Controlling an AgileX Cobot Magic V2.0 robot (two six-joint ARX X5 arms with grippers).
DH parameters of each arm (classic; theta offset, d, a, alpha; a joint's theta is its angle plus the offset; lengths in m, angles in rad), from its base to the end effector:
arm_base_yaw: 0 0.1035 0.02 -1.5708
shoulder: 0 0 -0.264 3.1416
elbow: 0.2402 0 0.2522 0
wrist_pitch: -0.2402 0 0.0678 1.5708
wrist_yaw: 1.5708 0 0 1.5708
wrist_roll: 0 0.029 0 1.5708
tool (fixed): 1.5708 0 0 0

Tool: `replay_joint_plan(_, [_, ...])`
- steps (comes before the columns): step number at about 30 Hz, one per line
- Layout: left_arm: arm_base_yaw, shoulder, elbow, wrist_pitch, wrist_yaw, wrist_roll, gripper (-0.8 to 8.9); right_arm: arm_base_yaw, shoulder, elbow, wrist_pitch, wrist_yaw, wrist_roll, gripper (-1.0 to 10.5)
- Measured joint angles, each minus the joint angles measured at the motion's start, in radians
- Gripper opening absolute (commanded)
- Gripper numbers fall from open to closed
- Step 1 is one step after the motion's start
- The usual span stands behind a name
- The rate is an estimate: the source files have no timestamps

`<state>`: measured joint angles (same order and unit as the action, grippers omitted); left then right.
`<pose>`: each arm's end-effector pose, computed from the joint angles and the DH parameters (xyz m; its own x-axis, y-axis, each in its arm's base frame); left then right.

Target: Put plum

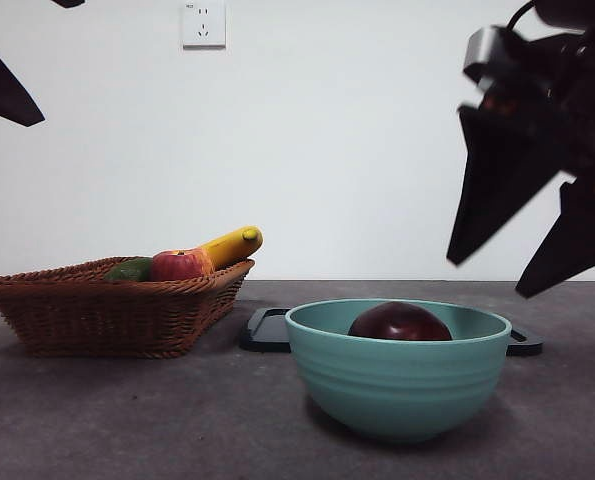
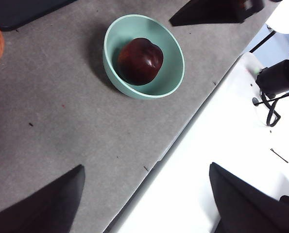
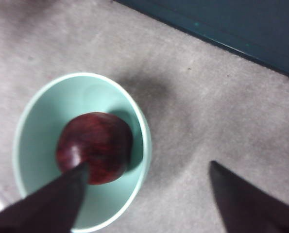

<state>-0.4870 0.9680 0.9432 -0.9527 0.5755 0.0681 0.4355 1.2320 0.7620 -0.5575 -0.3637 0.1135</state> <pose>0.1413 -0.0927 0.2985 0.1598 -0.7005 -0.6955 0.7098 0.5712 -0.4121 0.2014 0.1051 0.2138 0.2880 0.5264 -0.8000 -0.4695 0.8057 0.3611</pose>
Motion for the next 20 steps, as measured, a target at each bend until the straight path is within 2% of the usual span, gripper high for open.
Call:
replay_joint_plan(8, [0.0,0.0,0.0,0.003,0.0,0.0,4.04,0.07,0.079,0.0,0.058,0.106,0.026,2.6])
replay_joint_plan(11, [0.0,0.0,0.0,0.003,0.0,0.0,4.04,0.085,0.107,0.0,0.069,0.11,0.028,2.6])
replay_joint_plan(20, [0.0,0.0,0.0,0.003,0.0,0.0,4.04,0.12,0.145,0.0,0.091,0.126,0.045,0.1])
